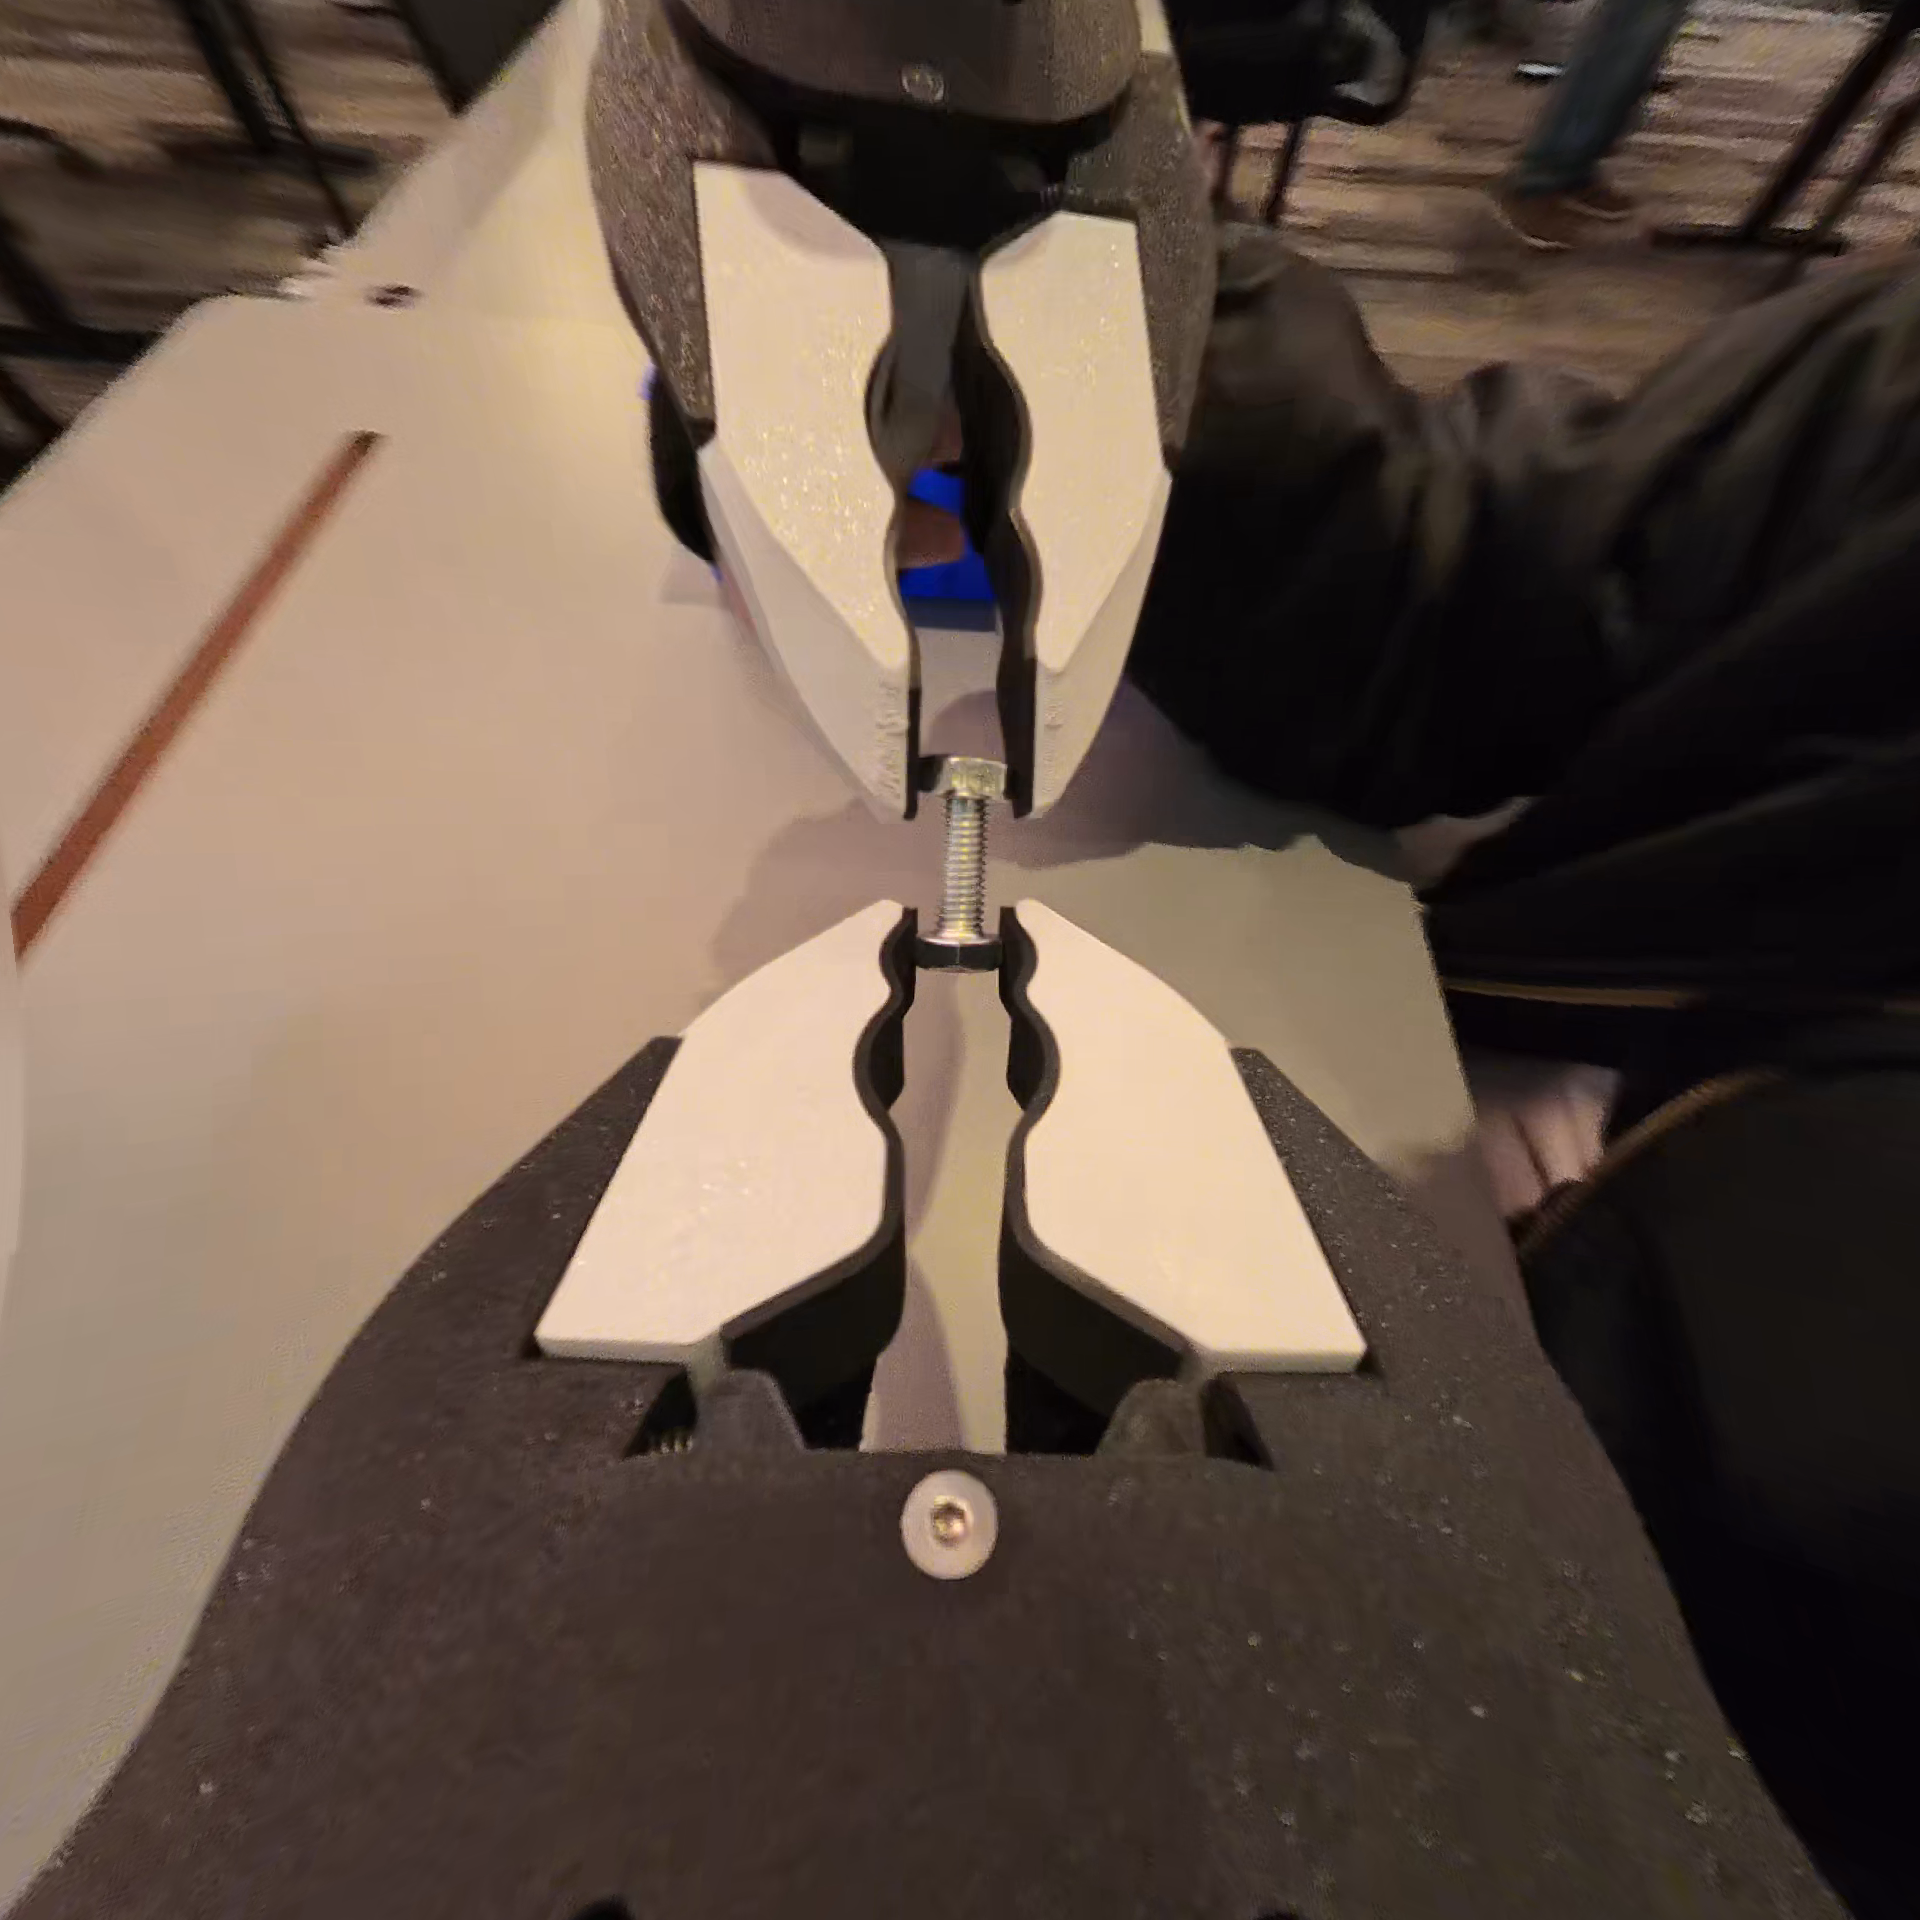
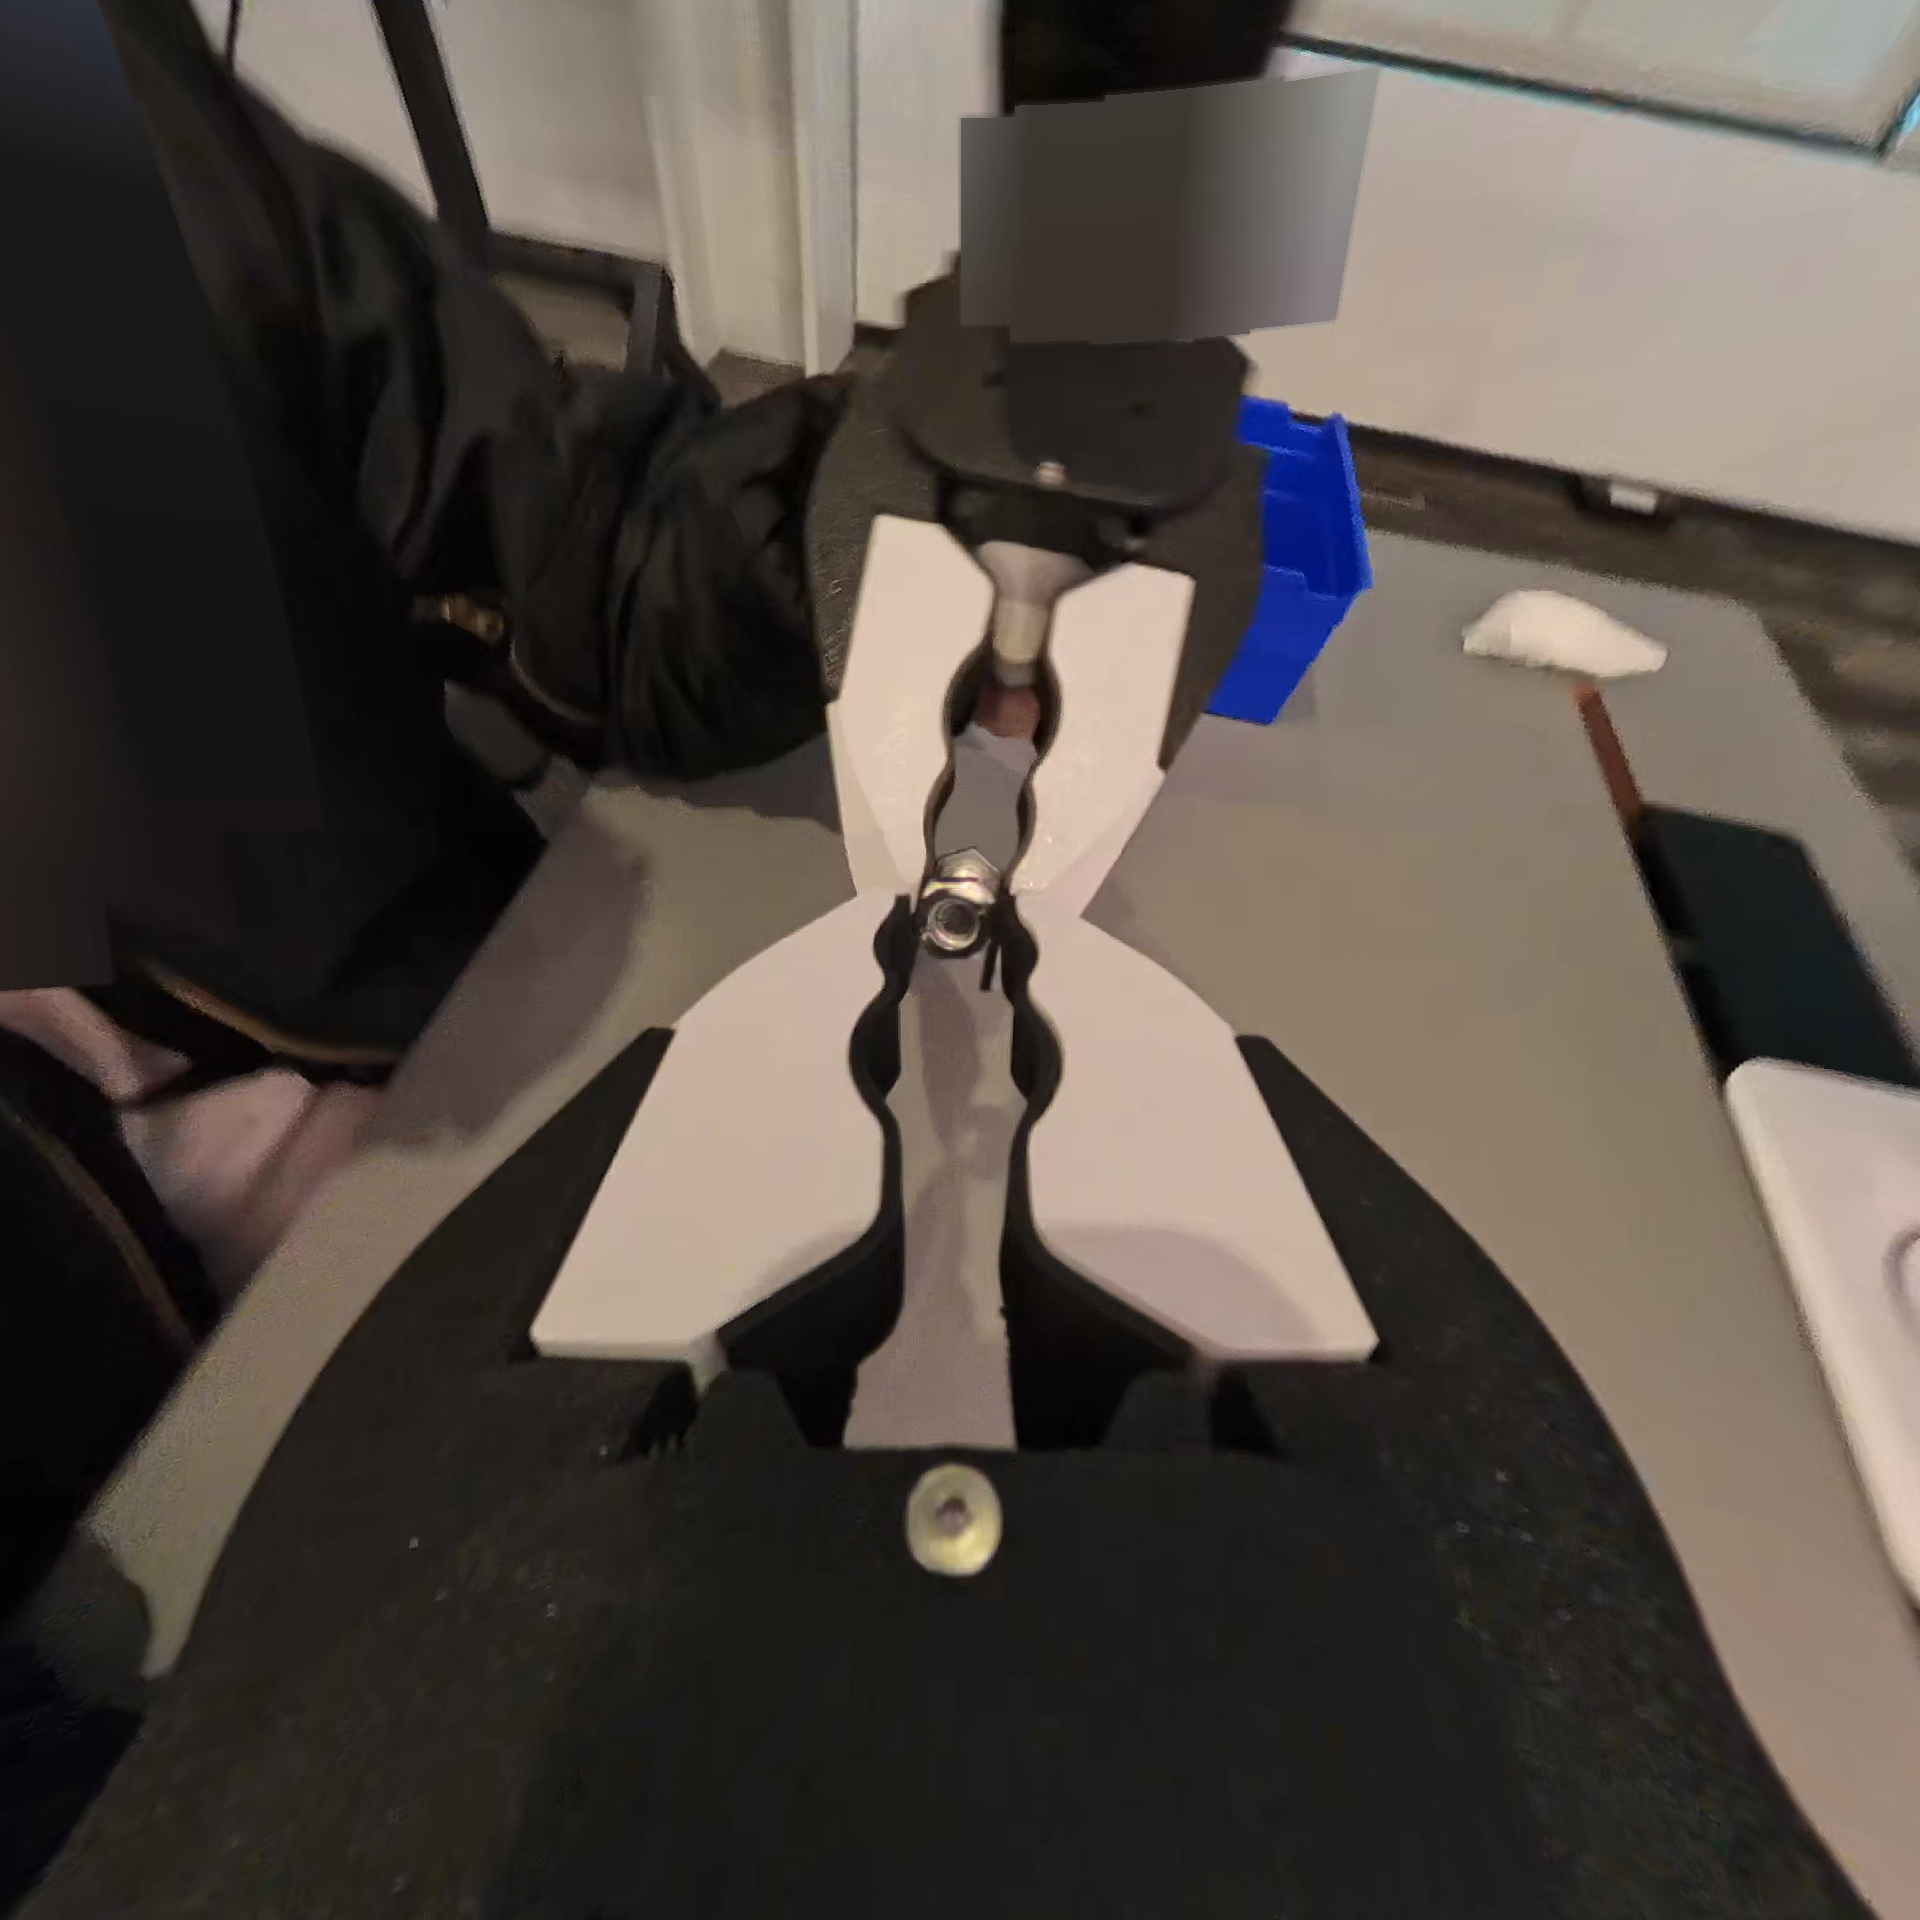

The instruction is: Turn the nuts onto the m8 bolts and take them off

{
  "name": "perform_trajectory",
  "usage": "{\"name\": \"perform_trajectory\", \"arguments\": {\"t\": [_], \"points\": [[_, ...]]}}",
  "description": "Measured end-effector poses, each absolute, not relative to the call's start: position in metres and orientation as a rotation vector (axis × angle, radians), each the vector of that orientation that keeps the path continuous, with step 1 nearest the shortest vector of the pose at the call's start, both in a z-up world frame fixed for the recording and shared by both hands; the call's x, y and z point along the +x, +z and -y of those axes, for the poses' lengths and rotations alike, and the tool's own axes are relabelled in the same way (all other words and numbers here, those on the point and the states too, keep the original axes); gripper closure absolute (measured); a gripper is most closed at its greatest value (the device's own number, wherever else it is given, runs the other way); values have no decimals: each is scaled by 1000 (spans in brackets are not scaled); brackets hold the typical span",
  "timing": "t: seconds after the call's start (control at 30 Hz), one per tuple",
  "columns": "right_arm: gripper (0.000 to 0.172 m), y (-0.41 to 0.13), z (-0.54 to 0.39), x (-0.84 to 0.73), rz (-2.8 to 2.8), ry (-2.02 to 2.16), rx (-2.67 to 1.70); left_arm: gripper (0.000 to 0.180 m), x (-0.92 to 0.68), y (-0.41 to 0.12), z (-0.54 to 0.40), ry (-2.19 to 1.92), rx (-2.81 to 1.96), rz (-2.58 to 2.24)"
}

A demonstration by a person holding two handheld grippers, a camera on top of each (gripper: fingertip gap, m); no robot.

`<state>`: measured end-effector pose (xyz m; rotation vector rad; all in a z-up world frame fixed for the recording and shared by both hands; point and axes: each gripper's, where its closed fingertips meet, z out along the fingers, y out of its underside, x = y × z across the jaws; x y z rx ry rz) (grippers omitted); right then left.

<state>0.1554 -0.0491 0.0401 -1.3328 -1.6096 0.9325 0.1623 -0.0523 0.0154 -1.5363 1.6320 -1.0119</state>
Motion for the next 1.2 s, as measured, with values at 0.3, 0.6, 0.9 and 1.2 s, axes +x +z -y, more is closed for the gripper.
{"name": "perform_trajectory", "arguments": {"t": [0.3,0.6,0.9,1.2], "points": [[132,59,32,152,1413,932,-1366,165,160,20,37,-905,-1522,-1571],[138,59,-7,160,770,1360,-1841,165,156,39,-11,-399,-1448,-1331],[158,56,-2,152,815,1281,-1854,165,160,30,-13,-299,-1443,-1368],[152,52,7,154,963,1176,-1861,165,160,30,-8,-311,-1428,-1405]]}}
